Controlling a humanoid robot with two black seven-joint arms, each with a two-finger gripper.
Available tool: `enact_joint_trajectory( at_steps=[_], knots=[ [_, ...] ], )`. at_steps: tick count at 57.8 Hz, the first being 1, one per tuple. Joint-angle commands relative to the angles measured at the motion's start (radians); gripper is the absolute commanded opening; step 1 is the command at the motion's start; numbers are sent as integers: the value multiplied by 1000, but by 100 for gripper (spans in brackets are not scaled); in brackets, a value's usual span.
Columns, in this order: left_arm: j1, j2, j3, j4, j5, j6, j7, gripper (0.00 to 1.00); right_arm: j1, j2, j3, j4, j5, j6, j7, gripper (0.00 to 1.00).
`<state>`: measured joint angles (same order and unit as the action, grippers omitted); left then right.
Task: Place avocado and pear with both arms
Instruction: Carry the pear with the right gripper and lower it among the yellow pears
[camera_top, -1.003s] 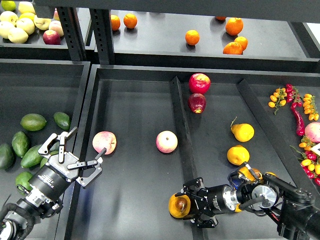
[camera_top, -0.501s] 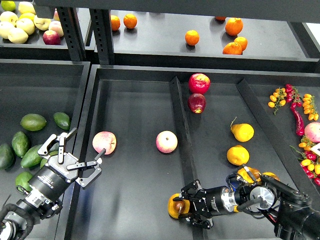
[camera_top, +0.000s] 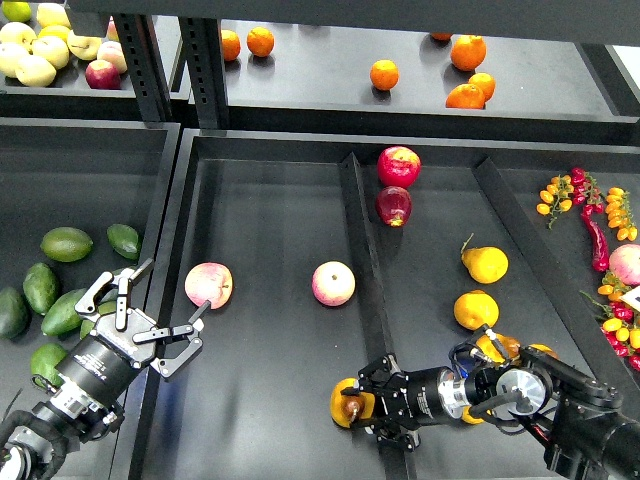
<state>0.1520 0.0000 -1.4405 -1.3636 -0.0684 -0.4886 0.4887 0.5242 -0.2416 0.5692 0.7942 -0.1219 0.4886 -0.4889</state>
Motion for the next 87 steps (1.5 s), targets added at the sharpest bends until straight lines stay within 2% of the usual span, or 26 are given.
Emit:
enact_joint_trajectory(
  at_steps=[1,15,31,80,87],
  knots=[
    [1,0,0,0,1,0,0,99,13,-39,46,45,28,0,0,24],
    [1,0,3,3,1,0,0,99,13,-179,49,92,67,0,0,24],
    [1,0,8,4,1,0,0,99,-53,-257,49,123,65,0,0,24],
    [1,0,8,4,1,0,0,99,-155,-301,34,106,39,0,0,27],
    [3,0,8,3,1,0,0,99,-156,-295,35,91,22,0,0,32]
  ],
)
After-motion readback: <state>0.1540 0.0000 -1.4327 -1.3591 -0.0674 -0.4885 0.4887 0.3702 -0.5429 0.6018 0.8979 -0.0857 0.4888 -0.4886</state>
